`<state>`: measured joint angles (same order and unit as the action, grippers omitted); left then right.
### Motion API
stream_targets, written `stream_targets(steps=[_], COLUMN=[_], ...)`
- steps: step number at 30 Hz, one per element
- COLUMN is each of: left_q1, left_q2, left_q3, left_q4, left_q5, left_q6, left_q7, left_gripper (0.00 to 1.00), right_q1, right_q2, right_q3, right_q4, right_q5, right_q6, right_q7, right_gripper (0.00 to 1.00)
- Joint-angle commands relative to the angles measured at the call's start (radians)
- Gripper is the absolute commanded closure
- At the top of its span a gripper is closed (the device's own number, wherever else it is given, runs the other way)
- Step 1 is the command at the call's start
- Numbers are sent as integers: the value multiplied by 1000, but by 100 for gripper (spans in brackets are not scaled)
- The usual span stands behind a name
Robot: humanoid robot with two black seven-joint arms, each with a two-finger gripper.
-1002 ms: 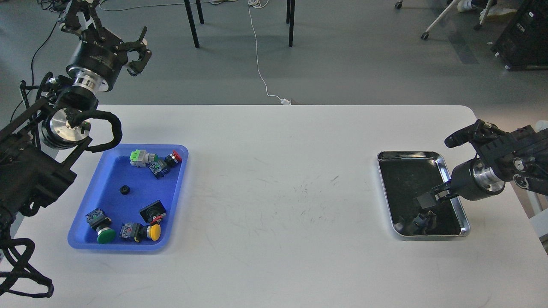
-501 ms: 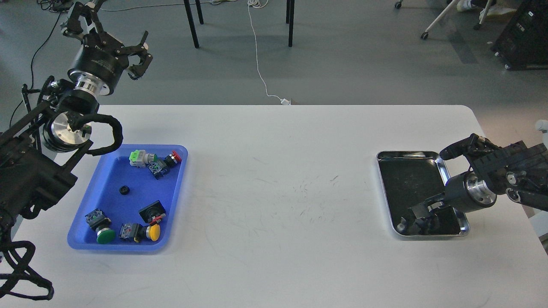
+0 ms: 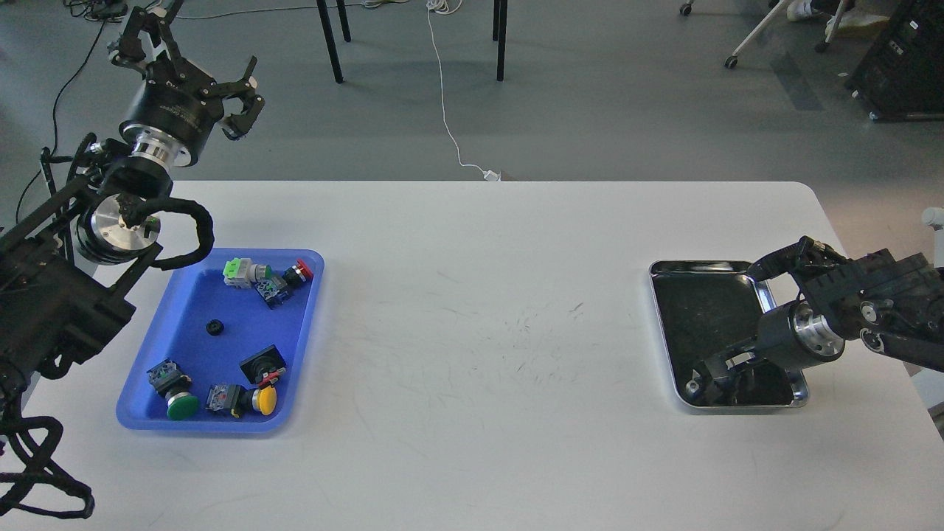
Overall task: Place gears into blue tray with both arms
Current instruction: 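Grasp a second small black part in the silver tray with the right gripper, then carry the second black part to the table center and release it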
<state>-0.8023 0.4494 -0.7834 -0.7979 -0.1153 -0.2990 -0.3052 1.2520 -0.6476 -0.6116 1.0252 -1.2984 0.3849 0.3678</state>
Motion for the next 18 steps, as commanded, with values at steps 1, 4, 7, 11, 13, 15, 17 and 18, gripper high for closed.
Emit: stream_targets(steps=[1, 4, 7, 11, 13, 15, 17, 18], left_q1=[0, 0, -2, -2, -2, -2, -2, -2], left_q2=[2, 5, 6, 6, 6, 8, 17, 23], left_q3=[0, -2, -3, -3, -3, -3, -3, -3], left_q4=[0, 0, 0, 0, -1, -3, -3, -3], left_q5=[0, 0, -1, -1, -1, -1, -1, -1], left_q6=[0, -2, -3, -3, -2, -2, -2, -3], left_q7=[0, 0, 0, 0, 0, 0, 1, 1], left_gripper=[2, 2, 2, 2, 2, 2, 2, 2], right_q1=[7, 10, 21, 47, 78, 128, 179, 205], right_q2=[0, -1, -4, -7, -7, -1, 8, 23], right_q3=[-2, -4, -7, -7, -2, 0, 1, 1], right_q4=[3, 4, 7, 12, 24, 44, 84, 104], right_q5=[-1, -4, -7, -7, -6, 2, 8, 11], right_q6=[5, 8, 8, 9, 8, 8, 8, 8], right_q7=[-1, 0, 13, 26, 26, 26, 26, 26], right_gripper=[74, 77, 78, 79, 79, 79, 79, 79])
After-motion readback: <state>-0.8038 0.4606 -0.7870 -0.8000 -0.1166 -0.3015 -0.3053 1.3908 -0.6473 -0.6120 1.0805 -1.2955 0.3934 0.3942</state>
